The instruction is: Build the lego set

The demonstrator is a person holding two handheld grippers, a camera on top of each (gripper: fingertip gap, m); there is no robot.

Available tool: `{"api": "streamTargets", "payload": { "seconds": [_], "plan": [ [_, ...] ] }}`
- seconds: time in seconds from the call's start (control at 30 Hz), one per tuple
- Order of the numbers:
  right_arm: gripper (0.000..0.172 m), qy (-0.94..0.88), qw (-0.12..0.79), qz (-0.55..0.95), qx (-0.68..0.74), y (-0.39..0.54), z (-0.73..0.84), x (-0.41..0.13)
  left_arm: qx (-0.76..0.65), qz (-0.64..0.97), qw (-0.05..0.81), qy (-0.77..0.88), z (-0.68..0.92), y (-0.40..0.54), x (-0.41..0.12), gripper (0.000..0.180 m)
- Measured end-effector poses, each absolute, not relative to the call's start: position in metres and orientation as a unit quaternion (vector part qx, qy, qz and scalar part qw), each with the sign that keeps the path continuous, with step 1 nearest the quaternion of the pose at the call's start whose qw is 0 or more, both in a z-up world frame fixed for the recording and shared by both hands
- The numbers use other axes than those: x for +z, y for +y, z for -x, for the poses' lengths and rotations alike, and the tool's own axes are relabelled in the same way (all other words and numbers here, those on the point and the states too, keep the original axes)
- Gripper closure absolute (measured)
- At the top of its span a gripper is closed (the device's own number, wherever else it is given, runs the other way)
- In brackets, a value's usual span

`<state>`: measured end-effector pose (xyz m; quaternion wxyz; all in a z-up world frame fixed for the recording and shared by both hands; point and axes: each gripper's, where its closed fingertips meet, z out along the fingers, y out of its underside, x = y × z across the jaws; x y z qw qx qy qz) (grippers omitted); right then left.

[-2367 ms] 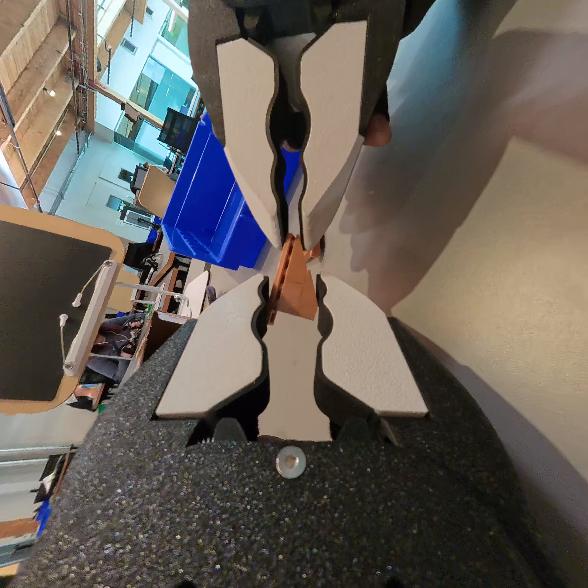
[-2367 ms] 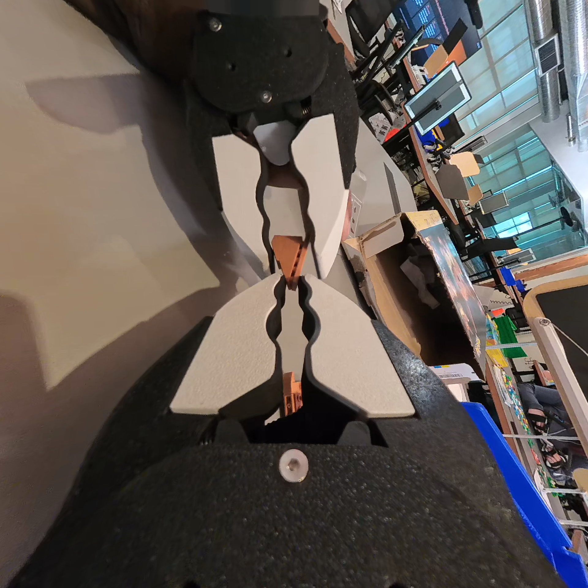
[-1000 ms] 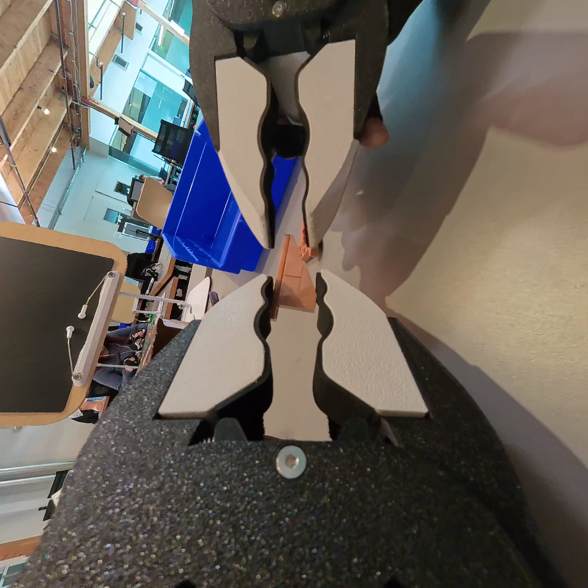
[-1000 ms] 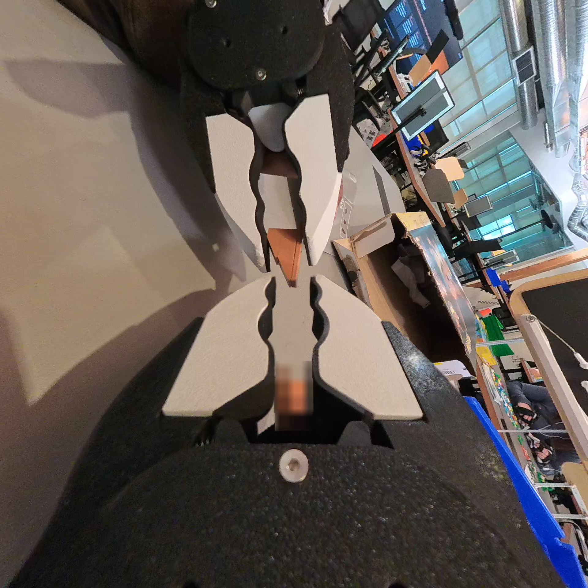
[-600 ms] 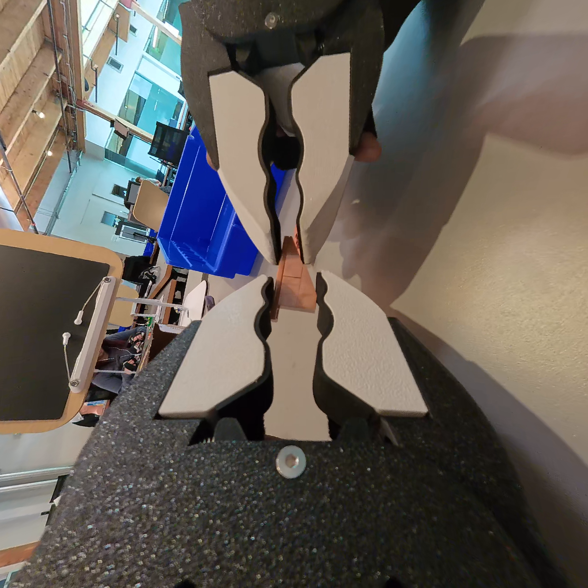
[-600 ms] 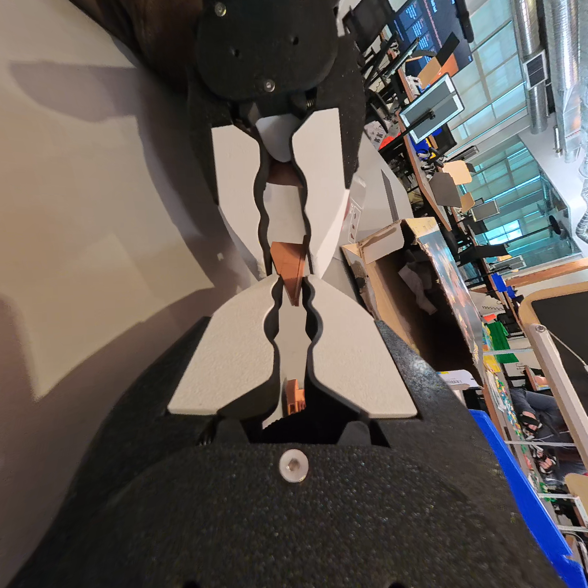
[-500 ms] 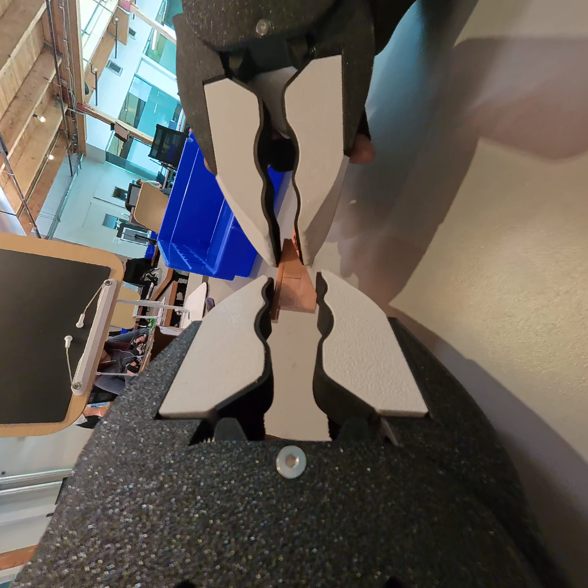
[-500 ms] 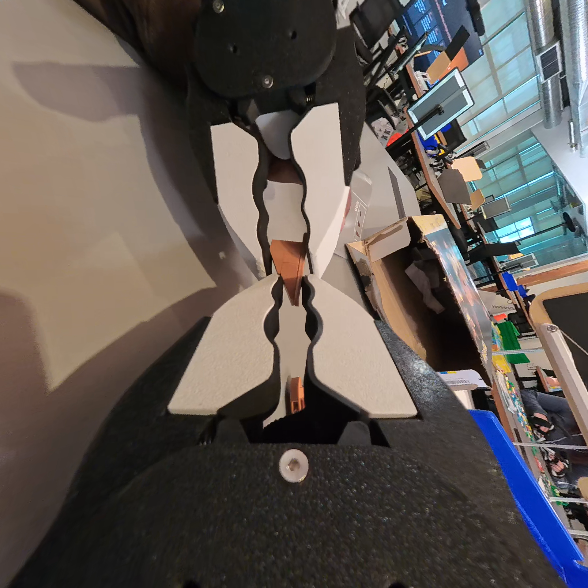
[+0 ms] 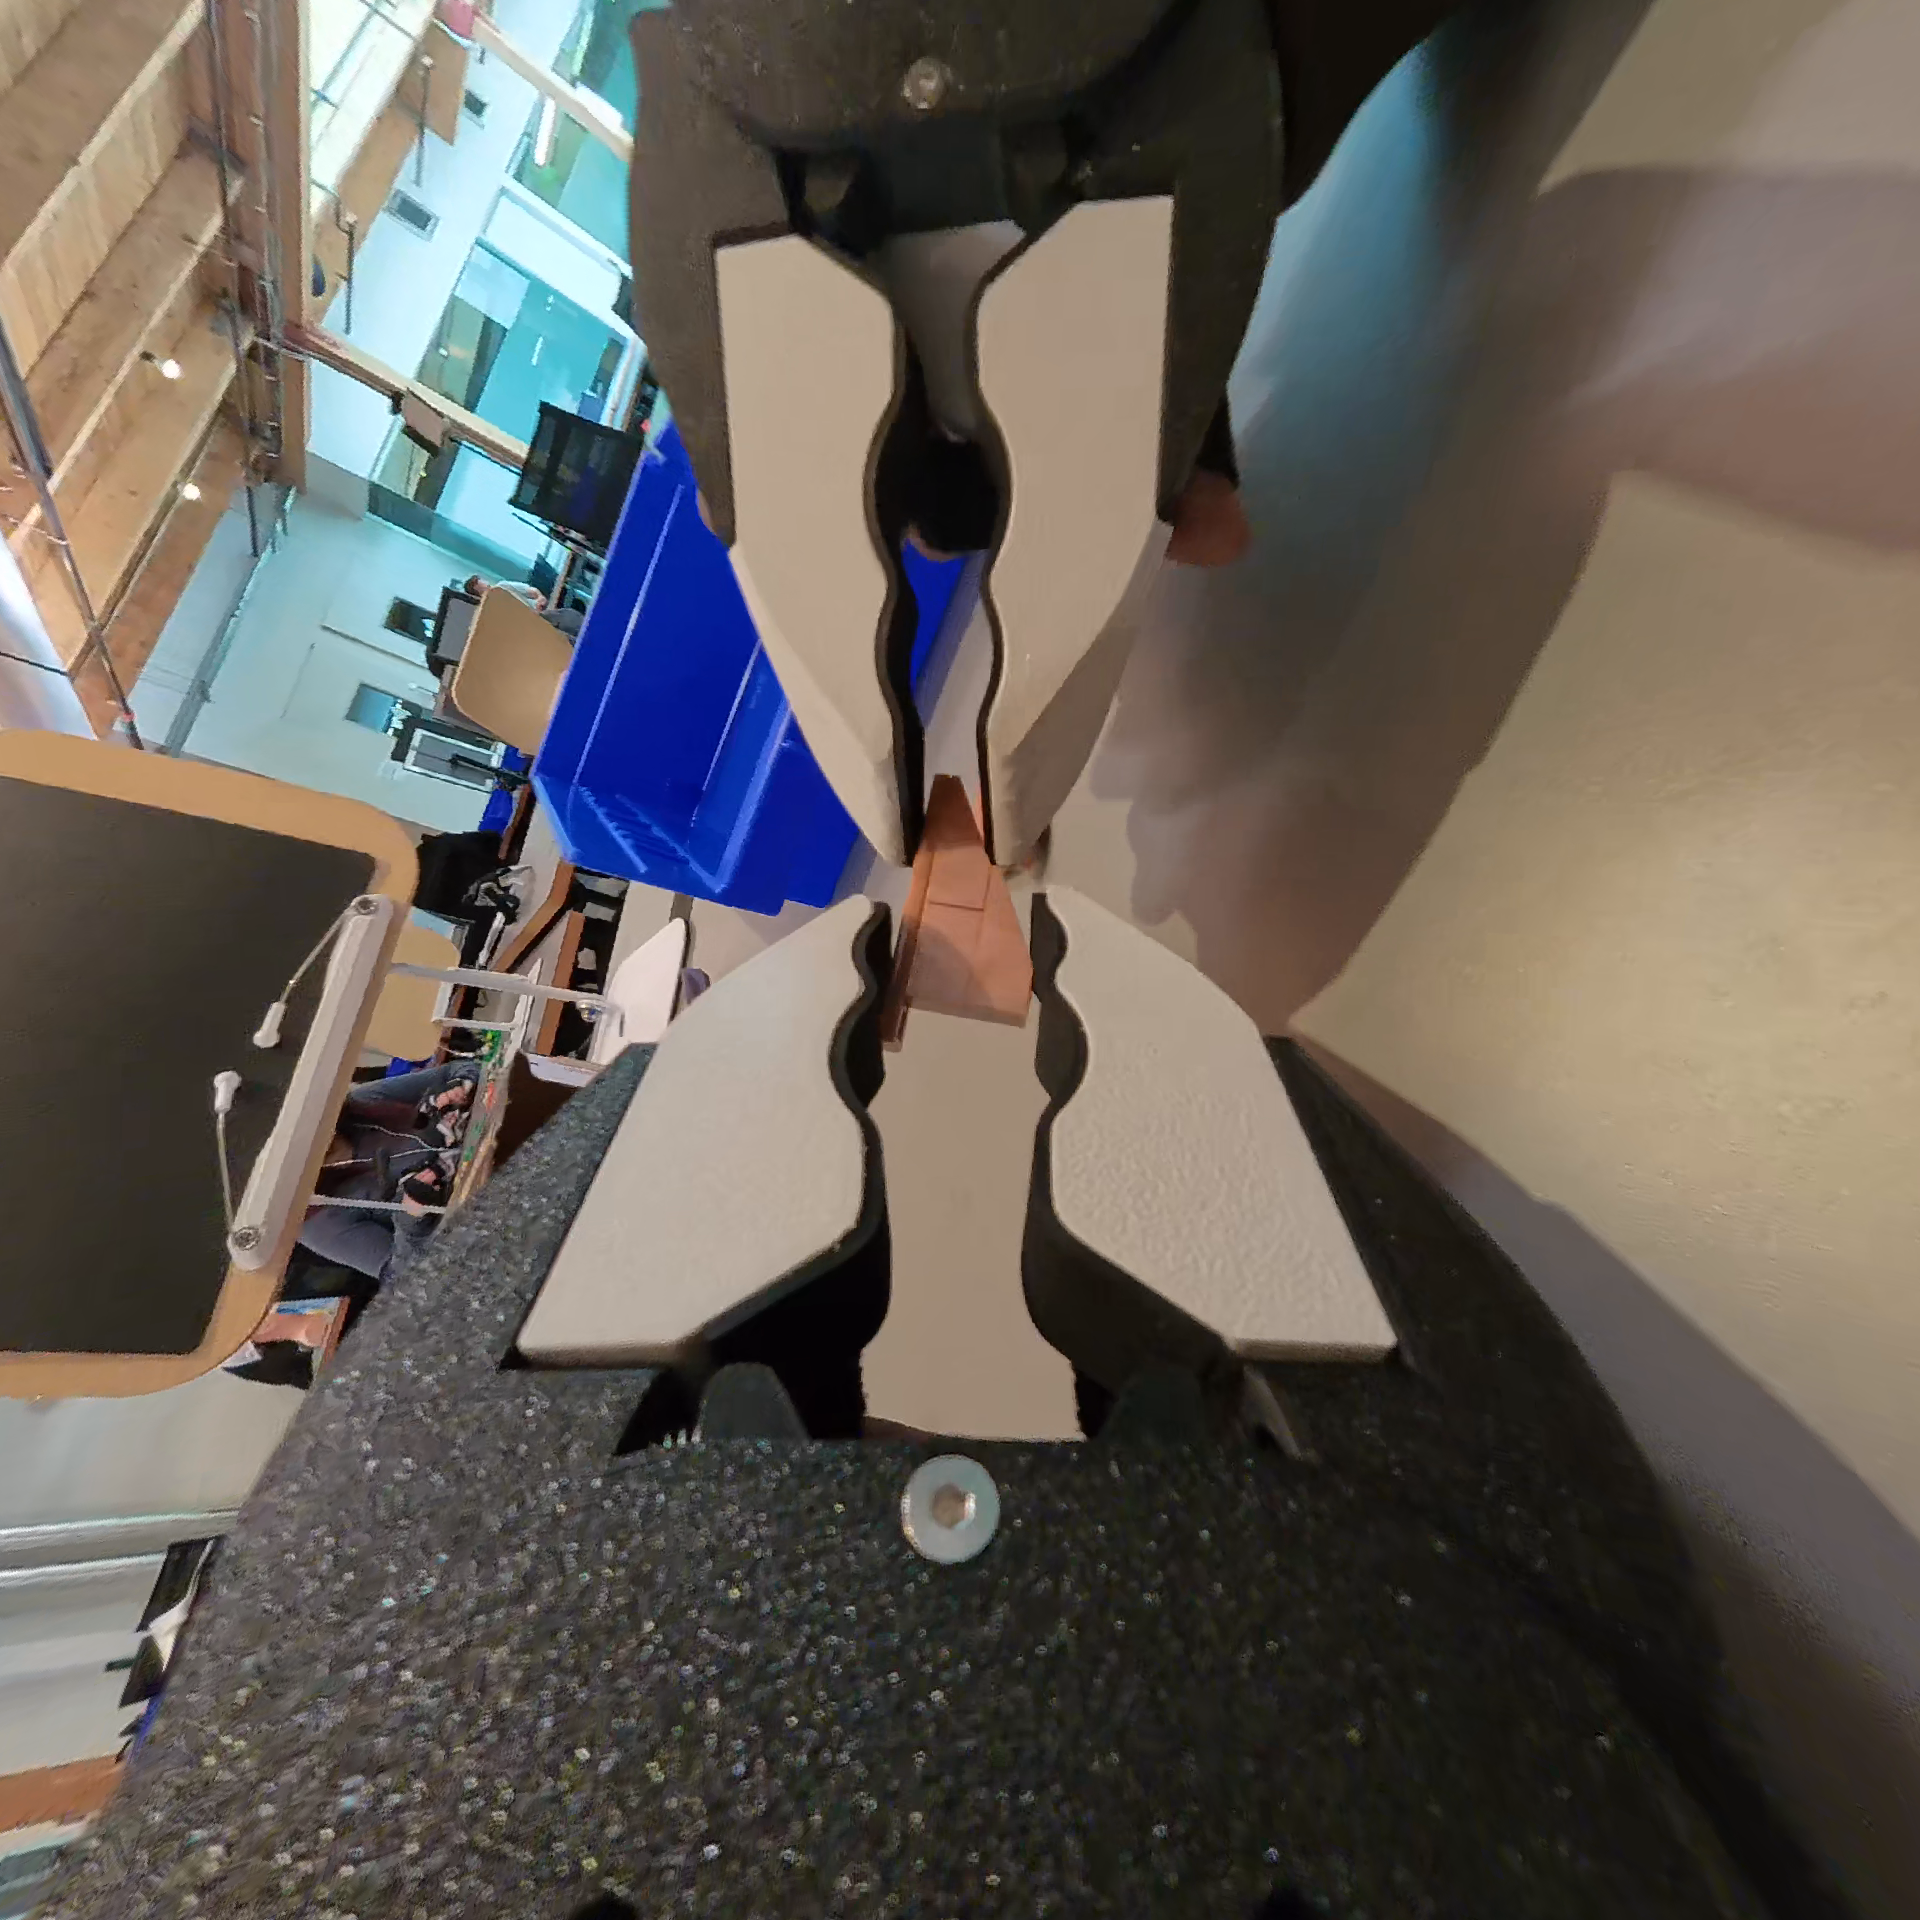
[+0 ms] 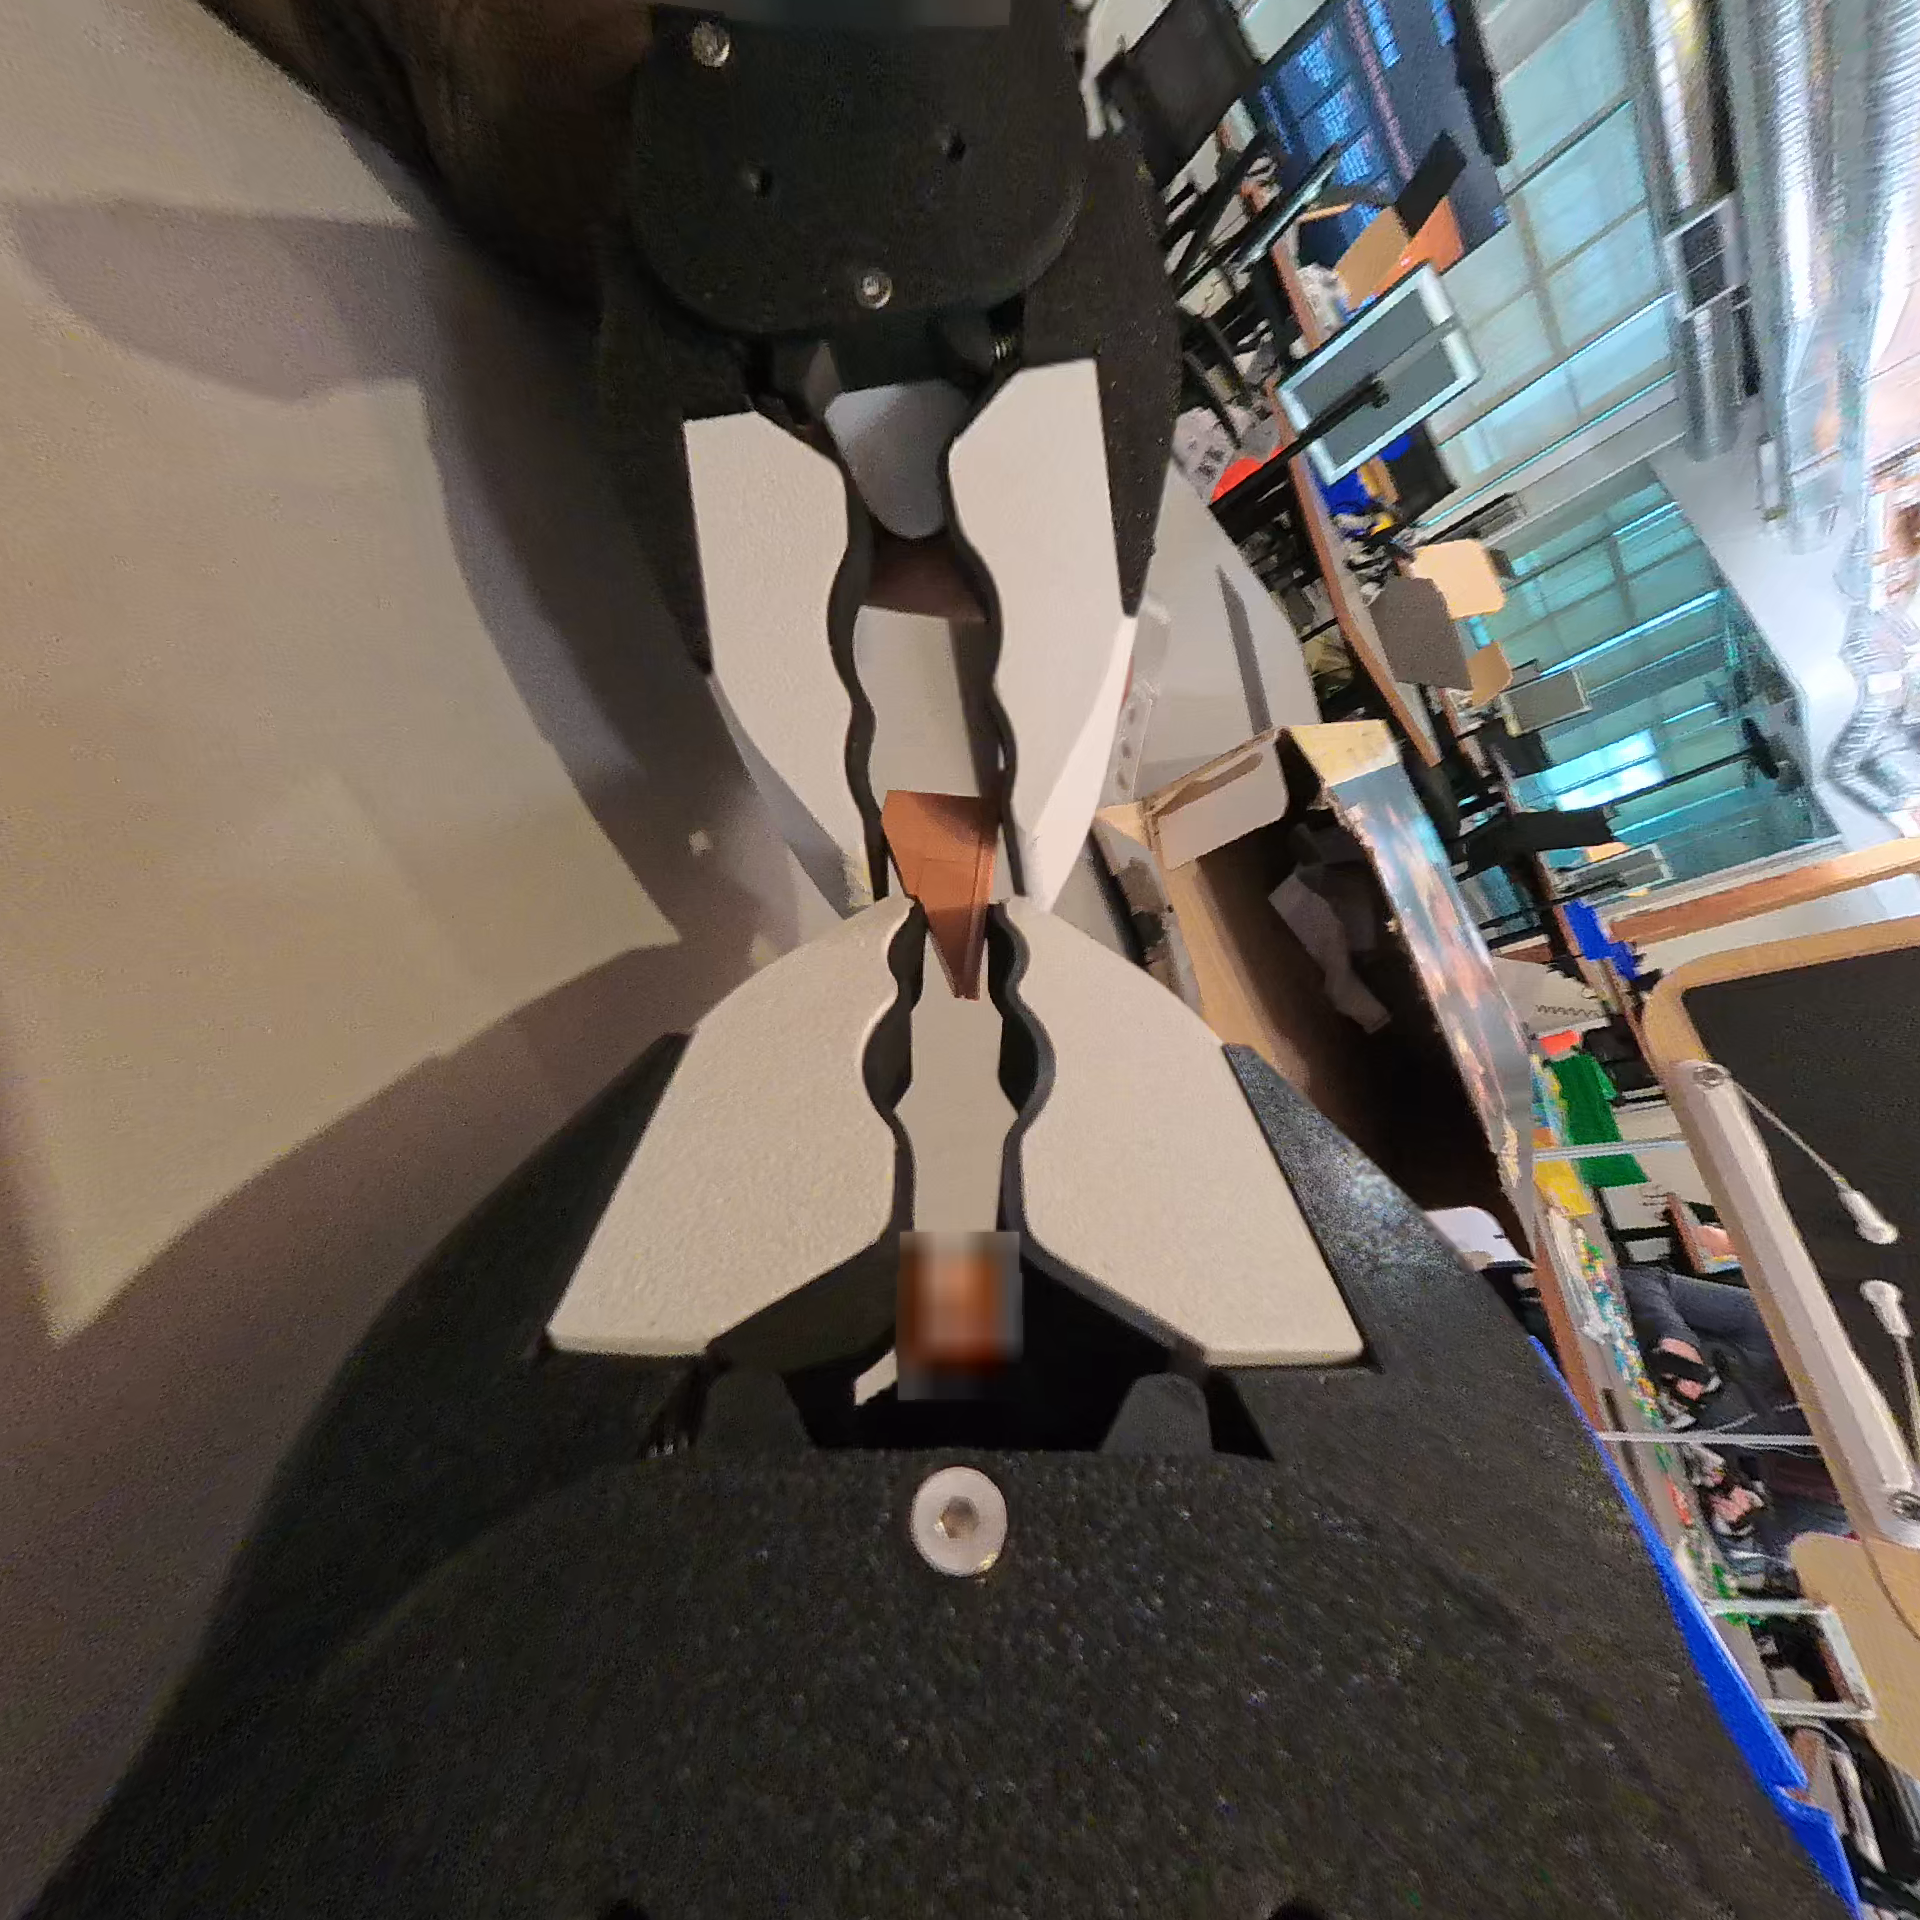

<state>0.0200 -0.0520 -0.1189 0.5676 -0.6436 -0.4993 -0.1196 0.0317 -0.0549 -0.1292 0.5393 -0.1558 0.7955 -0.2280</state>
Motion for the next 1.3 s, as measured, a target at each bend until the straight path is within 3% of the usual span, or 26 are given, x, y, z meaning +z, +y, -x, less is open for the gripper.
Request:
{"api": "streamTargets", "payload": {
  "seconds": [0.27, 1.3],
  "plan": [
    [0.151, -0.503, 0.569, 0.636, -0.136, -0.051, -0.019, -0.122, -0.234, 0.155, 0.538, 0.795, -0.032, -0.057, -0.130, 0.154],
    [0.158, -0.512, 0.544, 0.656, -0.105, -0.053, -0.017, -0.128, -0.219, 0.146, 0.532, 0.805, -0.030, -0.061, -0.133, 0.156]
  ]
}}
